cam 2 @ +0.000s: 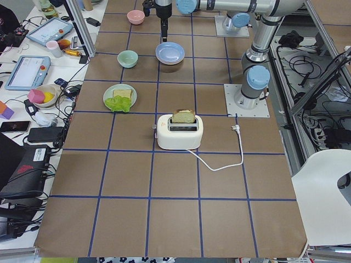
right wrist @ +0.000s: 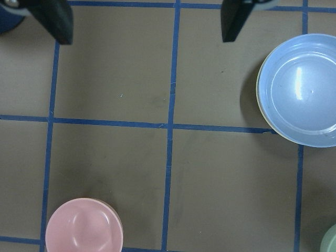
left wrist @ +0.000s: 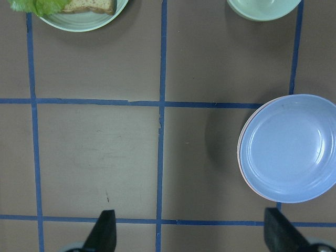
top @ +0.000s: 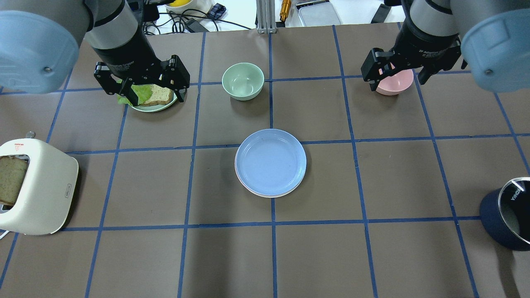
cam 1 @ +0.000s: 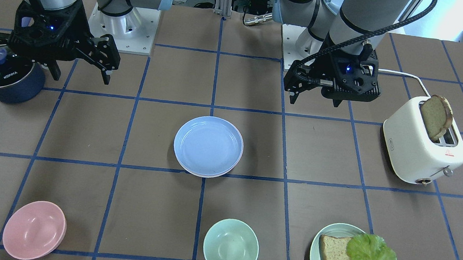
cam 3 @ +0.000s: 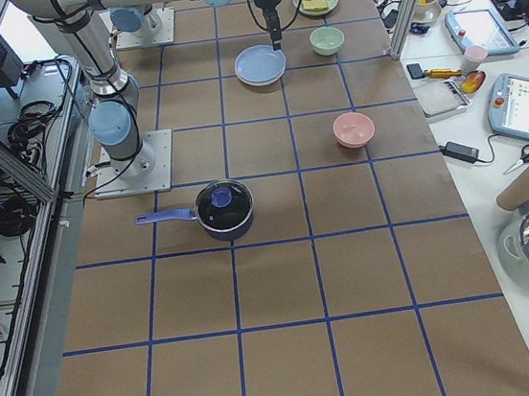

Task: Stack three plates with pink and blue

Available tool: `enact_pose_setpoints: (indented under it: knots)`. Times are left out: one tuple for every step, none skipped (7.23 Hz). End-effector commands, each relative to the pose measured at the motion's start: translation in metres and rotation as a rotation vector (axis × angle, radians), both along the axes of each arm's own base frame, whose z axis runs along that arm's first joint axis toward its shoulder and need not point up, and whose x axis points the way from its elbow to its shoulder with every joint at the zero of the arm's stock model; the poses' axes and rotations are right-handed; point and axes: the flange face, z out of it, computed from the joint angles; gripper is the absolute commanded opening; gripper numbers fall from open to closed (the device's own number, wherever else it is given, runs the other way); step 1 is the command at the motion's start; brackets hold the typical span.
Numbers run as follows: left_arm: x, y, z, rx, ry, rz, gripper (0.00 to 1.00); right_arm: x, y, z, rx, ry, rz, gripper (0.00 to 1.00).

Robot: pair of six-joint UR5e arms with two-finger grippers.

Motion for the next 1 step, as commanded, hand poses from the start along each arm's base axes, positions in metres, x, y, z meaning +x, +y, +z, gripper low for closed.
enact_pose_setpoints:
  knots:
    - [0.0007, -0.0005, 0.0015, -0.003, -0.001, 0.0, 1.0, 0.0028, 0.0, 0.0017, -0.004, -0.031, 0.002, 1.0]
